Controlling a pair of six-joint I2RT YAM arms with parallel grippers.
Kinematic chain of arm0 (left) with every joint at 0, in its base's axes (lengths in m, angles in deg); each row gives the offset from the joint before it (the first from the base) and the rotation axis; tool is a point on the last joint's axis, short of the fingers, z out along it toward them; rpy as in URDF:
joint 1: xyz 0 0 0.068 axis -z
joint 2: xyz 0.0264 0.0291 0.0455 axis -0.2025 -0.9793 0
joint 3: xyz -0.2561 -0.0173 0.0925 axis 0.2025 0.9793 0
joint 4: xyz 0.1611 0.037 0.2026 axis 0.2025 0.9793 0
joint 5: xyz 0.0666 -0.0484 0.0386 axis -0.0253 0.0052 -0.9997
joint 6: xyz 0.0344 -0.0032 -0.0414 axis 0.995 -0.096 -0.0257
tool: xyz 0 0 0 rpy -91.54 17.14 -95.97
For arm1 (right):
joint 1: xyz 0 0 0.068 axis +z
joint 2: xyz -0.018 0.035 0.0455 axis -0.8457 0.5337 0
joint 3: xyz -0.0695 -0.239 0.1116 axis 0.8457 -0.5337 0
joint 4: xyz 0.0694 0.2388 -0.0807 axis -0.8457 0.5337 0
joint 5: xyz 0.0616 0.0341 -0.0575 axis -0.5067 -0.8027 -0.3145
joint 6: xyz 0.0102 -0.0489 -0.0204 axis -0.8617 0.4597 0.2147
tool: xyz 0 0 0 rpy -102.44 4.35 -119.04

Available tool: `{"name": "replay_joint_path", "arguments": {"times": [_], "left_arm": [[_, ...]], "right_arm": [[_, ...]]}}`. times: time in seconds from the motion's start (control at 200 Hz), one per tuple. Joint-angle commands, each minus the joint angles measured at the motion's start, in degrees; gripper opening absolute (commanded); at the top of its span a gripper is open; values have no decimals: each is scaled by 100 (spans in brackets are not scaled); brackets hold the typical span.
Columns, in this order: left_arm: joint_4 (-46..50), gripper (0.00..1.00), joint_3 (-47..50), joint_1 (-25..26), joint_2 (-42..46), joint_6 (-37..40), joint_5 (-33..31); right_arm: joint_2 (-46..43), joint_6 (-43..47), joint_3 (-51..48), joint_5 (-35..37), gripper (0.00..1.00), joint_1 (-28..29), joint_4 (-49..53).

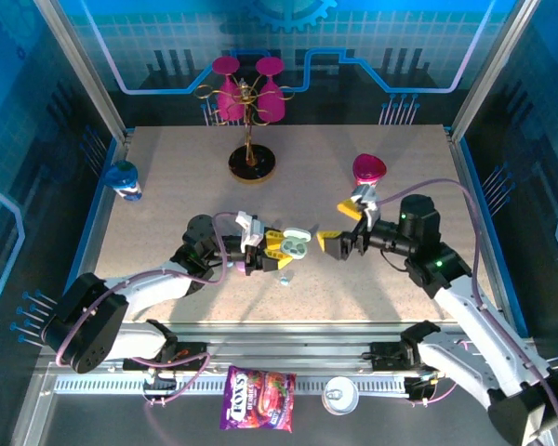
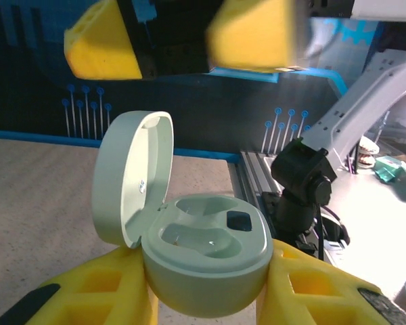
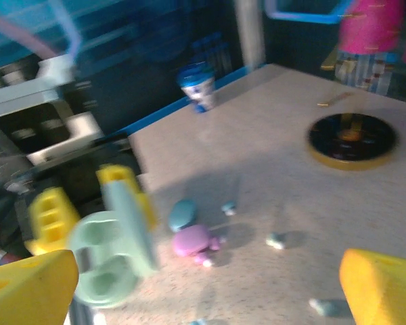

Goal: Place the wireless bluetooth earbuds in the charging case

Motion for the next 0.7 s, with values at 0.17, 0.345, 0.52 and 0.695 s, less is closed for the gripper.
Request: {"name": "replay_joint_path", "arguments": {"times": [0.17, 0.345, 0.52, 0.695], "left_arm": [[-90, 25, 107, -37, 498, 55, -407], [-88, 25, 106, -37, 644, 55, -474], [-158, 25, 99, -37, 628, 4, -433], [-167, 25, 81, -40, 601, -36, -407]], "right_arm": [[754, -1725, -390, 647, 96, -1127, -332], [1951, -2430, -471, 1000, 89, -914, -453], [3034, -2746, -268, 2236, 82, -120, -477], [4201, -3141, 130, 2636, 62, 474, -749]]}}
